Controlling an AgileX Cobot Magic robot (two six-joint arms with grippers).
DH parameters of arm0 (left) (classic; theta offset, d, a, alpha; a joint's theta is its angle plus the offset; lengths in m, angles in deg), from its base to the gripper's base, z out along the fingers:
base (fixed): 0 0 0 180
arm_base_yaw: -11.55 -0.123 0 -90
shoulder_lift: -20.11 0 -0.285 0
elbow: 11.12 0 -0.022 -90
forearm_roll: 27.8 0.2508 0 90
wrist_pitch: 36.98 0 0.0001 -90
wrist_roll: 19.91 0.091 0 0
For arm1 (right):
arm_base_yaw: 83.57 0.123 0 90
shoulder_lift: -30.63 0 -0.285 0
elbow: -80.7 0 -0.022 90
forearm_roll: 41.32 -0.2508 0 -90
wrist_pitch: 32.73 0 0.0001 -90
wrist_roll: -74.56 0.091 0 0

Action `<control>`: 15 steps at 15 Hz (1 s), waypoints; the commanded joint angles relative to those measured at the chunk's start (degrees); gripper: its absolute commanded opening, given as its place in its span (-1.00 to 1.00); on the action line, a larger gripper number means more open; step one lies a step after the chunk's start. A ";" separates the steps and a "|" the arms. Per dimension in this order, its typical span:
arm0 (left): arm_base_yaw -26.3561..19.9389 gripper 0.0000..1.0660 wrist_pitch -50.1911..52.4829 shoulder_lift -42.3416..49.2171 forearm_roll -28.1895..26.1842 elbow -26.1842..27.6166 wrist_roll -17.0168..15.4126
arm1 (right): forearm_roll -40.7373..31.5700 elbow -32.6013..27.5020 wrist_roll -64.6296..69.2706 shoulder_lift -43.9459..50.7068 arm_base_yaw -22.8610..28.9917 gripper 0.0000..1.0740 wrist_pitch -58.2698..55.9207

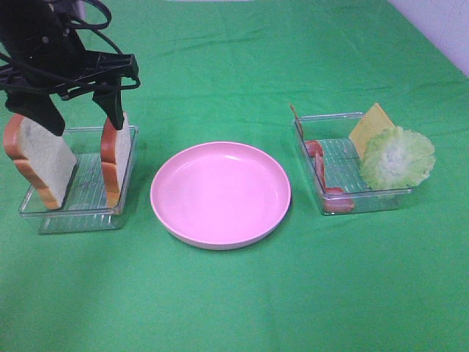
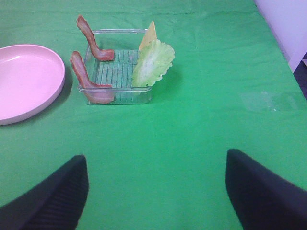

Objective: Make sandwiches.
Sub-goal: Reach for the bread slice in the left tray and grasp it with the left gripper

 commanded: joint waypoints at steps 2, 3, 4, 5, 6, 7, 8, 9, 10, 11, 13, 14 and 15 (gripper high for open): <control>0.34 0.29 1.49 -3.72 -0.11 0.63 -0.52 | -0.17 -0.17 -0.69 0.92 0.00 0.42 0.11; 0.34 0.29 2.58 -5.33 0.06 1.20 -0.40 | -0.17 -0.17 -0.69 0.92 0.00 0.42 0.11; 0.34 0.29 4.58 -6.25 0.00 1.55 -0.40 | -0.17 -0.17 -0.69 0.92 0.00 0.42 0.11; 0.34 0.29 5.96 -6.76 -0.06 1.43 -0.40 | -0.17 -0.17 -0.69 0.92 0.00 0.42 0.11; 0.34 0.29 7.56 -7.51 -0.06 1.43 -0.40 | -0.17 -0.17 -0.69 0.92 0.00 0.42 0.11; 0.34 0.29 8.94 -8.71 0.00 1.32 -0.40 | -0.17 -0.17 -0.69 0.92 0.00 0.42 0.11; 0.34 0.29 9.40 -8.94 0.06 1.32 -0.34 | -0.17 -0.17 -0.69 0.86 0.00 0.42 0.11; 0.34 0.21 10.37 -9.57 0.06 1.32 -0.34 | -0.17 -0.17 -0.69 0.86 0.00 0.42 0.11; 0.34 0.11 10.54 -9.57 0.11 1.32 -0.34 | -0.17 -0.17 -0.69 0.86 0.00 0.42 0.11; 0.34 -0.11 11.23 -9.57 0.23 1.43 -0.34 | -0.17 -0.17 -0.69 0.86 0.00 0.42 0.11; 0.34 -0.43 11.86 -9.57 0.23 1.43 -0.34 | -0.17 -0.17 -0.69 0.86 0.00 0.42 0.11; 0.34 -0.61 11.97 -9.57 0.23 1.43 -0.34 | -0.17 -0.17 -0.69 0.86 0.00 0.42 0.11; 0.34 -0.76 11.52 -9.57 0.23 1.43 -0.34 | -0.17 -0.17 -0.69 0.86 0.00 0.42 0.11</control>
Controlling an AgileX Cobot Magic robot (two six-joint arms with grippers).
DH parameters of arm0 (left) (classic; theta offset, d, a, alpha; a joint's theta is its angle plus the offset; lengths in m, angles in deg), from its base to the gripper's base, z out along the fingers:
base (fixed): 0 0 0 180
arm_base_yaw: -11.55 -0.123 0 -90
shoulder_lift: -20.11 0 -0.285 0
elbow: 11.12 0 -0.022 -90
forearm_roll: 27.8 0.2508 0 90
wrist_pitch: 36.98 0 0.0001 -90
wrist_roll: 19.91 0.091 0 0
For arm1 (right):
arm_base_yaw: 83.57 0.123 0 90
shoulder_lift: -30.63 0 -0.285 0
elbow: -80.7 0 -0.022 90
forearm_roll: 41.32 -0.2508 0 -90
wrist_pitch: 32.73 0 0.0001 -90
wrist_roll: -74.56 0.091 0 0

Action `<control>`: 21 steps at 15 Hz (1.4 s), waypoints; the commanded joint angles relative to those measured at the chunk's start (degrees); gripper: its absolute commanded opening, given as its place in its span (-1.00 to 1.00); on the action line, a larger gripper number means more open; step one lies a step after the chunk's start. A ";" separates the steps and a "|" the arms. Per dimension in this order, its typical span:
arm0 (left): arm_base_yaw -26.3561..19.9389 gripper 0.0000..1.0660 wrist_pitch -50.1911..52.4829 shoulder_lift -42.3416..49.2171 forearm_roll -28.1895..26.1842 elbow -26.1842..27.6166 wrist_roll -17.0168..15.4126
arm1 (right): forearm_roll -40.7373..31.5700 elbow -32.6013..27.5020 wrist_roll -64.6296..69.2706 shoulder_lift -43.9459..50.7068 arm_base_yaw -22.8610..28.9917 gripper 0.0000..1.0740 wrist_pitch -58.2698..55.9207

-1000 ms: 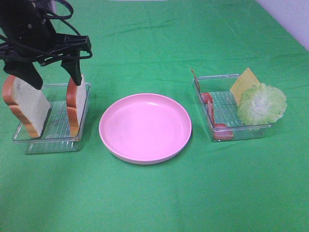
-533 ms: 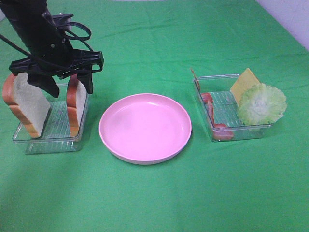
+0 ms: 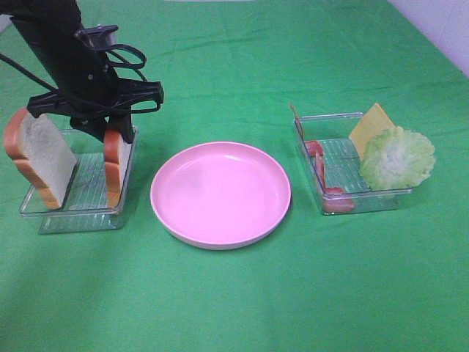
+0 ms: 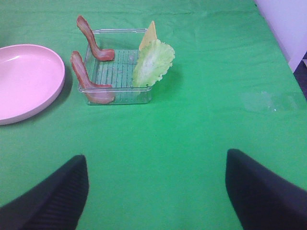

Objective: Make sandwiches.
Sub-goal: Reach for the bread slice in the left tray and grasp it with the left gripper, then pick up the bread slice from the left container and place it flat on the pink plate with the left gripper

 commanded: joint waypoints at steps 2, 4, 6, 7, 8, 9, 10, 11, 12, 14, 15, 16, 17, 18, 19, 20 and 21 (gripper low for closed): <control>0.34 -1.00 -0.86 0.00 -0.29 0.29 -0.23 | -0.17 -0.17 -0.69 0.86 0.00 0.42 0.11; 0.34 -1.00 -4.13 1.72 -0.40 1.32 -0.06 | -0.17 -0.17 -0.69 0.86 0.00 0.42 0.11; 0.34 -1.00 -4.41 4.98 -0.40 1.60 0.69 | -0.17 -0.17 -0.69 0.86 0.00 0.42 0.11; 0.11 -1.00 -4.47 7.62 -0.40 1.60 1.09 | -0.17 -0.17 -0.69 0.86 0.00 0.42 0.11; -0.63 -1.00 -4.47 10.49 -0.97 1.60 2.41 | -0.17 -0.17 -0.69 0.86 0.00 0.42 0.11; -1.49 -1.00 -4.53 12.78 -3.50 1.60 4.87 | -0.17 -0.17 -0.69 0.86 0.00 0.42 0.11; -2.92 -1.00 -4.41 14.38 -7.73 1.60 8.37 | -0.17 -0.17 -0.69 0.86 0.00 0.42 0.11; -4.81 -1.00 -4.35 15.18 -13.87 1.60 13.06 | -0.17 -0.17 -0.69 0.86 0.00 0.42 0.11; -5.61 -1.00 -4.35 15.24 -17.76 1.60 15.64 | -0.17 -0.17 -0.69 0.86 0.00 0.42 0.11; -8.19 -1.00 -4.24 13.98 -33.17 1.49 29.28 | -0.17 -0.17 -0.69 0.86 0.00 0.42 0.11; -8.42 -1.00 -4.18 12.61 -38.67 1.49 34.26 | -0.17 -0.17 -0.69 0.86 0.00 0.42 0.11; -8.42 -1.00 -4.24 10.66 -43.09 1.49 38.56 | -0.17 -0.17 -0.69 0.86 0.00 0.42 0.11; -8.42 -1.00 -5.56 5.33 -51.62 1.49 45.66 | -0.17 -0.17 -0.69 0.86 0.00 0.42 0.11; -8.42 -1.00 -6.13 3.84 -53.92 1.49 47.04 | -0.17 -0.17 -0.69 0.86 0.00 0.42 0.11; -8.42 -1.00 -7.68 0.00 -59.59 1.49 50.36 | -0.17 -0.17 -0.69 0.86 0.00 0.42 0.11; -8.42 -1.00 -8.71 -2.35 -62.51 1.49 51.85 | -0.17 -0.17 -0.69 0.86 0.00 0.42 0.11; -8.42 -1.00 -9.05 -4.13 -64.40 1.49 53.34 | -0.17 -0.17 -0.69 0.86 0.00 0.42 0.11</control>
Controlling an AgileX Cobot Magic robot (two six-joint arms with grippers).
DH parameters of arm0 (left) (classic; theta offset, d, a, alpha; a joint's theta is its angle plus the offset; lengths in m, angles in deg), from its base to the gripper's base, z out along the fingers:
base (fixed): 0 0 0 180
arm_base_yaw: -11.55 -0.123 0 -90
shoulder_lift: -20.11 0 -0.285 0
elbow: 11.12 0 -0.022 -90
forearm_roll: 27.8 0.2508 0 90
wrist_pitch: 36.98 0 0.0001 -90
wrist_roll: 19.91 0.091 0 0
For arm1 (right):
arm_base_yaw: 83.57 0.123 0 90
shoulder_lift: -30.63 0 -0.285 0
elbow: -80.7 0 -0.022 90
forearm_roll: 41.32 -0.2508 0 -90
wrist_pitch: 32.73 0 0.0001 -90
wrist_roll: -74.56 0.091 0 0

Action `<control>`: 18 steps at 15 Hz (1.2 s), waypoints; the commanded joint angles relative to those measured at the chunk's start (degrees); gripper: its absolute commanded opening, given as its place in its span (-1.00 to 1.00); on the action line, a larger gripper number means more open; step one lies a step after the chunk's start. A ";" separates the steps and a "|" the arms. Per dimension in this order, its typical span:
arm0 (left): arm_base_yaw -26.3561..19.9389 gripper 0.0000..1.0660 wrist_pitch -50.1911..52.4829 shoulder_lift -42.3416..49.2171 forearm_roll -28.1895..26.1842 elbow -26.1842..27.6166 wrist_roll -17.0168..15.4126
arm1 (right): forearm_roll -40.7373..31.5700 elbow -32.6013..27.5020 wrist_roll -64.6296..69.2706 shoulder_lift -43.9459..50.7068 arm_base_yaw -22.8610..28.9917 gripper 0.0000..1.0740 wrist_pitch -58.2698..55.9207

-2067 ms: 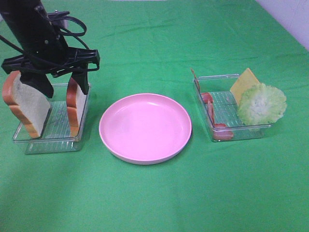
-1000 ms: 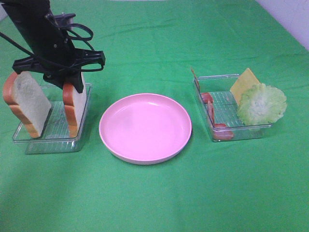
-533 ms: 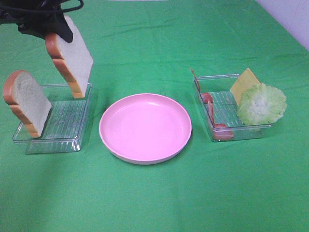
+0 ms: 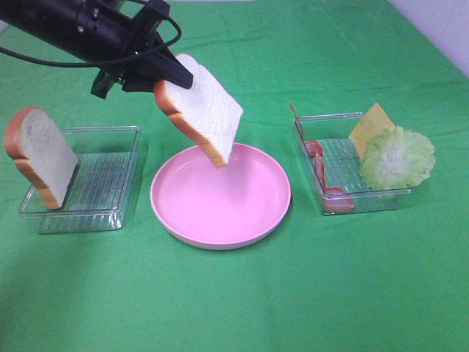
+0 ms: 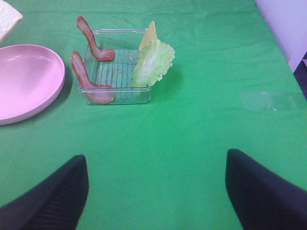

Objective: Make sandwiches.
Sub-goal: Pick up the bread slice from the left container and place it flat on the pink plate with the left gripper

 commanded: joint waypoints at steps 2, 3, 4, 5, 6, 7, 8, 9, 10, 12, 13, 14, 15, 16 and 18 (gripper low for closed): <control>-0.06 -1.00 -1.78 -4.76 -4.76 0.06 2.75 | -0.17 -0.17 -0.69 0.86 0.00 0.42 0.11; -0.06 -1.00 -2.01 -5.21 -4.76 0.06 2.75 | -0.17 -0.17 -0.69 0.86 0.00 0.42 0.11; 0.17 -1.00 -2.29 -6.30 -4.81 0.06 2.75 | -0.17 -0.17 -0.69 0.86 0.00 0.42 0.11; 0.46 -1.00 -2.35 -7.45 -4.87 0.06 2.75 | -0.17 -0.17 -0.69 0.86 0.00 0.42 0.11; 0.86 -1.00 -2.18 -8.14 -5.04 0.06 2.86 | -0.11 -0.17 -0.69 0.86 0.00 0.42 0.11; 1.72 -1.00 -1.83 -9.05 -5.16 0.06 2.98 | -0.11 -0.17 -0.69 0.86 0.00 0.42 0.11; 2.52 -1.00 -0.92 -9.80 -5.21 0.06 3.44 | -0.11 -0.17 -0.69 0.86 0.00 0.42 0.11; 3.32 -1.00 0.17 -10.37 -5.21 0.06 3.50 | -0.11 -0.17 -0.69 0.86 0.00 0.42 0.11; 4.35 -1.00 1.15 -10.94 -5.56 0.06 3.50 | -0.11 -0.17 -0.69 0.86 0.00 0.42 0.11; 5.27 -1.00 2.92 -11.80 -6.13 0.06 3.61 | -0.11 -0.17 -0.69 0.86 0.00 0.42 0.11; 5.27 -1.00 4.58 -11.80 -6.25 0.06 3.61 | -0.11 -0.17 -0.69 0.86 0.00 0.42 0.11; 5.27 -1.00 5.39 -11.80 -6.47 0.06 3.61 | -0.11 -0.17 -0.69 0.86 0.00 0.42 0.11; 5.27 -1.00 5.96 -11.80 -6.53 0.06 3.61 | -0.11 -0.17 -0.69 0.86 0.00 0.42 0.11; 5.50 -1.00 6.36 -11.80 -6.59 0.06 3.61 | -0.11 -0.17 -0.69 0.86 0.00 0.42 0.11; 6.19 -1.00 6.25 -11.80 -6.99 0.06 3.61 | -0.11 -0.17 -0.69 0.80 0.00 0.42 0.11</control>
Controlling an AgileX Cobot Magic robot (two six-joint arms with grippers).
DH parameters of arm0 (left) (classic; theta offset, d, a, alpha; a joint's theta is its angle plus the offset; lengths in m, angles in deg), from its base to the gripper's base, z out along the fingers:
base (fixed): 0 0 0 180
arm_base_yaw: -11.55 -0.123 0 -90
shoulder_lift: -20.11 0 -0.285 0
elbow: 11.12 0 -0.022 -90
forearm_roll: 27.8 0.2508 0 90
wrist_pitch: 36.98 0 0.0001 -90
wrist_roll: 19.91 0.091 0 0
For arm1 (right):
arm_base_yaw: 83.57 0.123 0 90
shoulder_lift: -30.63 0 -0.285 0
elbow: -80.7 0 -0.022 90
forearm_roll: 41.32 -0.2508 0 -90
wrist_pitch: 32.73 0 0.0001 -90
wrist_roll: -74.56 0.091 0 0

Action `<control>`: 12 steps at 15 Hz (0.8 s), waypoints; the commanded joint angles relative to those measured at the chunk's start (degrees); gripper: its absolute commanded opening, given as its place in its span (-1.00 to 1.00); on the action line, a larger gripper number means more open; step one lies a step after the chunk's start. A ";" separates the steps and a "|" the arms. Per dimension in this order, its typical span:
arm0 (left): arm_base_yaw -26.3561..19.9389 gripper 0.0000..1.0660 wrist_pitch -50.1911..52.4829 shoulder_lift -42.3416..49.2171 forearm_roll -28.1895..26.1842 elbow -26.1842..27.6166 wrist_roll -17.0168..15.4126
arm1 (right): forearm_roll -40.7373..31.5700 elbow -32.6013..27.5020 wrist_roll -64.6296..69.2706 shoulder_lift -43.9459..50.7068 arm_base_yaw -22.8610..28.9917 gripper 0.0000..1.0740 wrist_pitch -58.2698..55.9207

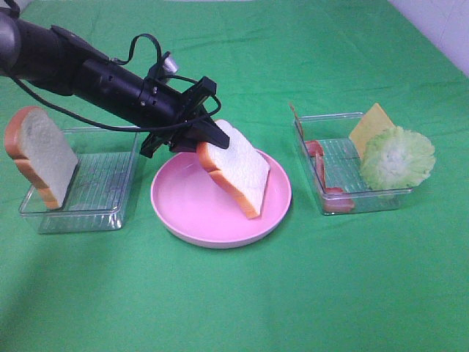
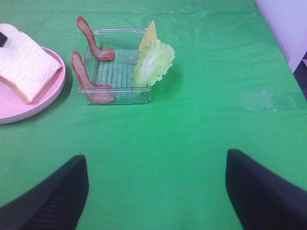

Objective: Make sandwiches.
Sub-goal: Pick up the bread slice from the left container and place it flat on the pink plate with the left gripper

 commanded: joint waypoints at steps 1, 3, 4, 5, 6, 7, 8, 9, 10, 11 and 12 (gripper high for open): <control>1.15 -1.00 0.17 0.11 -1.43 0.06 0.23 | -0.11 -0.17 -0.69 0.80 0.00 0.42 0.11; 1.43 -1.00 0.11 0.11 -1.43 0.06 0.23 | -0.11 -0.17 -0.69 0.80 0.00 0.42 0.11; 1.43 -1.00 0.06 0.11 -1.26 0.06 0.23 | -0.11 -0.17 -0.69 0.80 0.00 0.42 0.11; 1.43 -1.00 -0.29 0.11 -1.20 0.06 0.17 | -0.11 -0.17 -0.69 0.80 0.00 0.42 0.11; 1.43 -0.94 -0.80 0.11 -1.15 0.06 0.00 | -0.11 -0.17 -0.69 0.80 0.00 0.42 0.11; 1.43 -0.70 -1.20 0.17 -0.74 0.06 0.00 | -0.11 -0.17 -0.69 0.80 0.00 0.42 0.11; 1.43 -0.53 -1.32 0.17 -0.34 0.06 0.00 | -0.11 -0.17 -0.69 0.80 0.00 0.42 0.11; 1.43 -0.17 -1.49 0.69 1.38 0.06 0.00 | -0.11 -0.17 -0.69 0.80 0.00 0.42 0.11; 1.43 0.15 -1.49 1.43 3.21 0.06 0.00 | -0.11 -0.17 -0.69 0.80 0.00 0.42 0.11; 1.43 0.26 -1.03 2.29 5.90 0.11 -0.63 | -0.11 -0.17 -0.69 0.80 0.00 0.42 0.11; 1.43 0.26 -0.52 3.21 8.82 0.34 -2.01 | -0.11 -0.17 -0.69 0.80 0.00 0.42 0.11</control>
